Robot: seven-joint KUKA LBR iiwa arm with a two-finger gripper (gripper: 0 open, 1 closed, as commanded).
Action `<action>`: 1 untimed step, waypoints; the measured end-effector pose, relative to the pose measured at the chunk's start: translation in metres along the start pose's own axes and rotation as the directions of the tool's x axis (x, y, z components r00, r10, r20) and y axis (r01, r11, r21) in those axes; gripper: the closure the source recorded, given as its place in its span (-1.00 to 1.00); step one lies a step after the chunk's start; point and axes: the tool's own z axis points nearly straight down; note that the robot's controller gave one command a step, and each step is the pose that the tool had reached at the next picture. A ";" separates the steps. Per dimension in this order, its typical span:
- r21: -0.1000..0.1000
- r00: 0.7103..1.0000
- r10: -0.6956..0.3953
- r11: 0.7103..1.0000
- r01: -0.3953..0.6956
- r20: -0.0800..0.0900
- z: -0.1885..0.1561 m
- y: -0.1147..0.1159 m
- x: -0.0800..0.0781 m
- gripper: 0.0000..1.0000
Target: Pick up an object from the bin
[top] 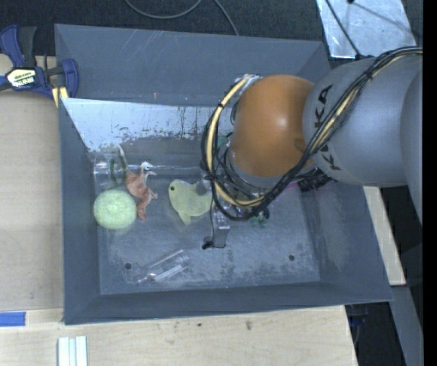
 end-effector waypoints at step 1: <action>-0.001 1.000 0.002 1.000 -0.002 0.009 -0.005 0.000 -0.002 -1.00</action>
Offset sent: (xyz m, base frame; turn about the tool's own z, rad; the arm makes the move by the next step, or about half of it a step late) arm 0.0566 -0.0194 -0.0749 -0.0041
